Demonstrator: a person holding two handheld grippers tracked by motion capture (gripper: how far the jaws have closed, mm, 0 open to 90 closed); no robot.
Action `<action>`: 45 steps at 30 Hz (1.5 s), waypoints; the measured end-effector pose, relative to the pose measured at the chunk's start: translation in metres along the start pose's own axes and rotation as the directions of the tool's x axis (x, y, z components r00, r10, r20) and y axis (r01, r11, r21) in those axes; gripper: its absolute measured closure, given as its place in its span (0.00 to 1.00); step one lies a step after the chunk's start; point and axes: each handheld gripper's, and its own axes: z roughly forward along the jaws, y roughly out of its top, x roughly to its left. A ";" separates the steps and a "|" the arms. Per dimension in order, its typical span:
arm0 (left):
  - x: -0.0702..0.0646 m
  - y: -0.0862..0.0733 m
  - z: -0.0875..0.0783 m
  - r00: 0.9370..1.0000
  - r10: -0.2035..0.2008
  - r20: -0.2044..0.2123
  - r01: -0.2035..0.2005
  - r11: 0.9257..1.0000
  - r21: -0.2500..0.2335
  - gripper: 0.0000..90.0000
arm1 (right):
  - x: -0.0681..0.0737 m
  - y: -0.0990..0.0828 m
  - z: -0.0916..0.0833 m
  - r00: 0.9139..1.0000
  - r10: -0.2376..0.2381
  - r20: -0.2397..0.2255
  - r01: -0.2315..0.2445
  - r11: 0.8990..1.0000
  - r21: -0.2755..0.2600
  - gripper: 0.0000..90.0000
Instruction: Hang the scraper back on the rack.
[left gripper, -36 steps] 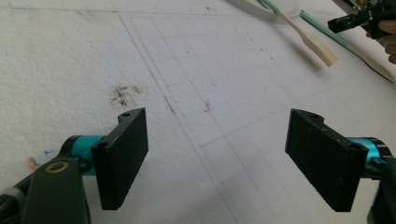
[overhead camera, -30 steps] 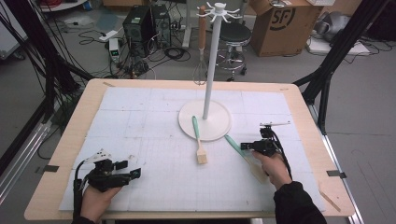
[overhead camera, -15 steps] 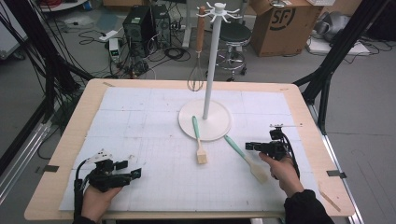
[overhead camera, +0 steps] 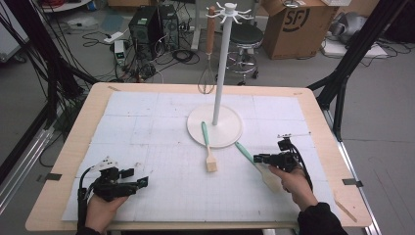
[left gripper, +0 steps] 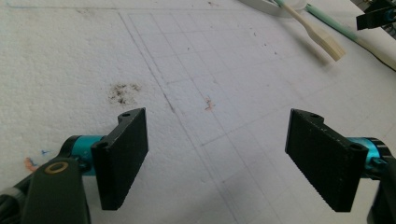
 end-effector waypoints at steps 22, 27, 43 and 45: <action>-0.001 -0.001 0.000 1.000 0.004 -0.001 -0.004 1.000 -0.001 0.24 | 0.003 -0.001 0.012 0.999 -0.035 0.034 0.034 0.999 0.031 0.72; -0.002 -0.001 0.000 1.000 0.007 -0.007 -0.007 1.000 0.000 0.24 | 0.012 -0.002 0.017 0.997 -0.070 0.027 0.068 0.997 0.048 0.70; -0.003 -0.001 0.000 1.000 0.017 -0.011 -0.017 1.000 0.003 0.24 | 0.029 -0.006 0.023 0.958 -0.214 0.193 0.203 0.976 0.073 0.84; -0.003 -0.001 0.000 1.000 0.017 -0.012 -0.017 1.000 0.003 0.24 | 0.028 -0.006 0.023 0.959 -0.210 0.192 0.200 0.977 0.072 0.85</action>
